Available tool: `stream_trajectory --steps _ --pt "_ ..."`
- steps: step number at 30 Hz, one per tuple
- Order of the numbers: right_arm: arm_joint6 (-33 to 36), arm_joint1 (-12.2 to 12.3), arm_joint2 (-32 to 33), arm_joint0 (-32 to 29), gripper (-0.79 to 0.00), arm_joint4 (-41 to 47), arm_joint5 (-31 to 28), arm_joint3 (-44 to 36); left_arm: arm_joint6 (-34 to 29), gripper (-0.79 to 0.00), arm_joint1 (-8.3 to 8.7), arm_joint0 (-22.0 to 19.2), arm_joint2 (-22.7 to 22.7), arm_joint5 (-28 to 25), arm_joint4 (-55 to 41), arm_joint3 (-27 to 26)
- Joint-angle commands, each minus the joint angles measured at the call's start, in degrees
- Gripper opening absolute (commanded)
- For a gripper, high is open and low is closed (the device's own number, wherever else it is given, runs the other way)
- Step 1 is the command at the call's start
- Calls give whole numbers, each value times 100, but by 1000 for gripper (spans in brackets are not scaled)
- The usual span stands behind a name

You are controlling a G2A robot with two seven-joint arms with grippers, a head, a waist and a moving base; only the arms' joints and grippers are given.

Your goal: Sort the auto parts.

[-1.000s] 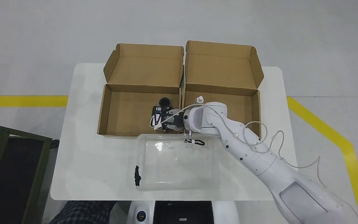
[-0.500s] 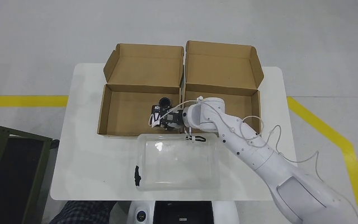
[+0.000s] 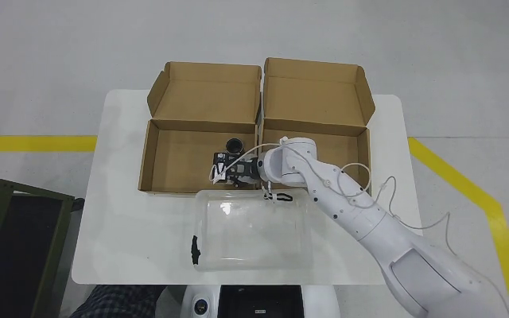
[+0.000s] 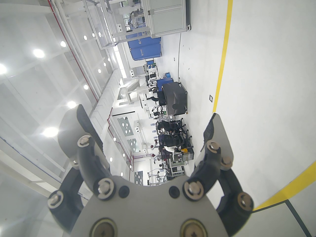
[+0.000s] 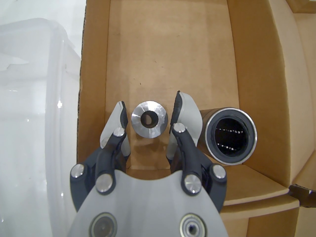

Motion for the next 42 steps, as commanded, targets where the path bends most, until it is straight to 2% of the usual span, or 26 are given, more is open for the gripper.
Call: stream_trajectory --steps 1,10,14,19,20,25,30,36,42 --pt "-6 -2 24 -1 -416 0 -12 -11 0 0 0 0 0 0 0 0" --pt "-167 92 390 -109 -394 -48 -17 -533 0 0 0 0 0 0 0 0" --pt "-355 176 631 -239 -351 -109 -112 -877 0 0 0 0 0 0 0 0" --pt "-484 321 1037 -557 -262 -215 -99 -1403 0 0 0 0 0 0 0 0" --pt "-516 356 1133 -664 -225 -215 -93 -1544 0 0 0 0 0 0 0 0" --pt "-602 568 1717 -1315 -166 -426 -59 -2232 0 0 0 0 0 0 0 0" --pt "-770 768 2310 -2027 -3 -666 -127 -2854 0 0 0 0 0 0 0 0" --pt "-1070 968 3052 -2760 0 -857 -271 -3493 0 0 0 0 0 0 0 0" --pt "-1346 1118 3727 -3326 0 -970 -344 -3737 0 0 0 0 0 0 0 0"
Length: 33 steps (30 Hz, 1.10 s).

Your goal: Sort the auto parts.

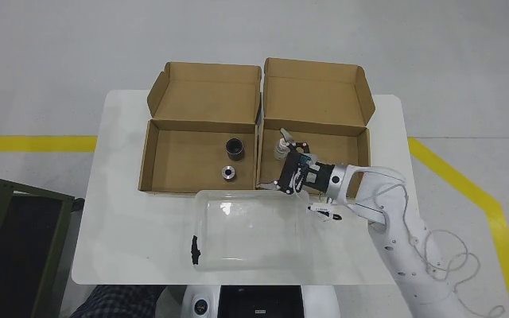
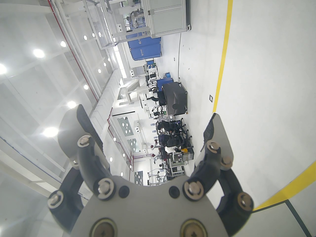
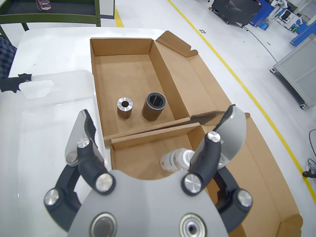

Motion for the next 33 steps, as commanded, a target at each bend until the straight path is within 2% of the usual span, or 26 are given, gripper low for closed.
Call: stream_trajectory --steps 1,18,33 --pt "-94 38 218 -181 0 28 35 -40 0 0 0 0 0 0 0 0" --pt "-803 329 2039 -1826 0 7 104 -661 0 0 0 0 0 0 0 0" --pt "-1262 482 3070 -2604 0 -41 -143 -1038 0 0 0 0 0 0 0 0"
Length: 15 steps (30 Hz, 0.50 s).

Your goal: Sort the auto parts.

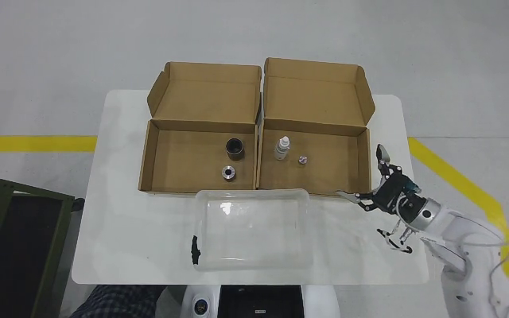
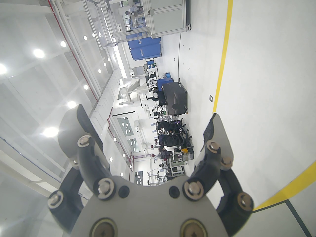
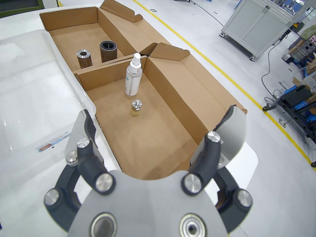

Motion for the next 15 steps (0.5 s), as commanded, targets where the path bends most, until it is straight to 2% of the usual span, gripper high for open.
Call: stream_trajectory --steps 1,15 --pt "-109 13 93 -46 0 20 -7 -71 0 0 0 0 0 0 0 0" --pt "-163 20 130 -74 0 29 -29 -98 0 0 0 0 0 0 0 0"
